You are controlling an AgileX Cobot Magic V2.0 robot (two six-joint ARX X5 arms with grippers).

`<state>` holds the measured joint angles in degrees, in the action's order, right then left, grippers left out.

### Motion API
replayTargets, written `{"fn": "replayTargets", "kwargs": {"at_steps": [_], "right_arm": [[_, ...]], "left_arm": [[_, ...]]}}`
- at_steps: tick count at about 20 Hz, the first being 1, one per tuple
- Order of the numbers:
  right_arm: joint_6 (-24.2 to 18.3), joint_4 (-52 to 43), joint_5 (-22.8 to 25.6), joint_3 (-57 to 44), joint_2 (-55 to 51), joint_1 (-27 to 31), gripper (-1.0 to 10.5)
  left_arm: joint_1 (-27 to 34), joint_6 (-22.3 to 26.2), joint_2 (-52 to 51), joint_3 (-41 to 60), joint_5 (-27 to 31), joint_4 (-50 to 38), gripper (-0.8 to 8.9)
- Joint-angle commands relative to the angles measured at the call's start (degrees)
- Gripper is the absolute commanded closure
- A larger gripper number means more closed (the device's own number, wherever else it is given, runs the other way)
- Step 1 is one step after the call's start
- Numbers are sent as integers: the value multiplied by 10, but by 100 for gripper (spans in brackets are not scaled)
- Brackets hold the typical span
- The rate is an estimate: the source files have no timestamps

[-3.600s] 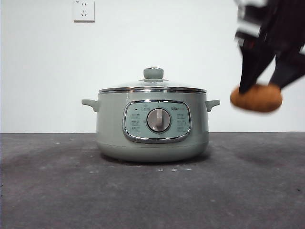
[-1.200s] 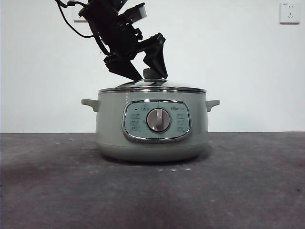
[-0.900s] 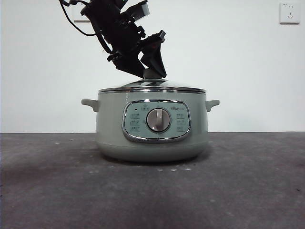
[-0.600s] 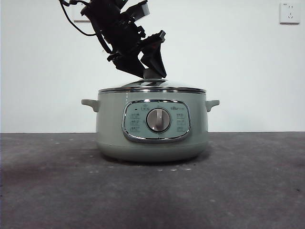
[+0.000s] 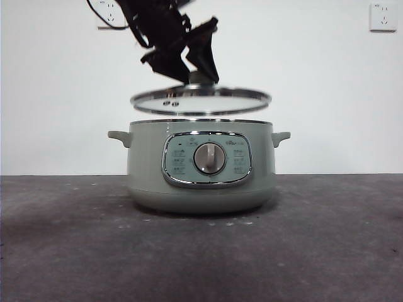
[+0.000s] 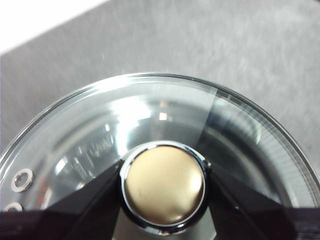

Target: Pick up the potato,open the lid,put the potato in the pot,close the lid

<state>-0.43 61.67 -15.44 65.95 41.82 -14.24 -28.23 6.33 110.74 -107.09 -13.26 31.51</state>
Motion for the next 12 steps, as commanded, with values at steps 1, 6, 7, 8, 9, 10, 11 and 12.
{"fn": "replayTargets", "kwargs": {"at_steps": [1, 6, 7, 8, 9, 10, 11, 12], "right_arm": [[2, -9, -2, 0, 2, 0, 962], [2, -49, -2, 0, 38, 0, 962], [0, -64, -7, 0, 49, -1, 962], [0, -83, -18, 0, 63, -1, 962], [0, -103, -33, 0, 75, 0, 963], [1, -126, -46, 0, 94, 0, 963], [2, -148, -49, 0, 111, -1, 963], [2, -177, -58, 0, 134, -1, 963]], "left_arm": [[5, -8, -13, -41, -7, 7, 821], [21, -13, -87, -57, -6, 27, 821], [24, -12, -105, -57, -6, 29, 821], [29, -12, -123, -57, -6, 37, 821], [34, -12, -140, -57, -7, 49, 821], [39, -11, -155, -57, -7, 66, 821], [43, -2, -169, -57, -6, 89, 821], [47, 7, -182, -57, -6, 113, 821]]}}
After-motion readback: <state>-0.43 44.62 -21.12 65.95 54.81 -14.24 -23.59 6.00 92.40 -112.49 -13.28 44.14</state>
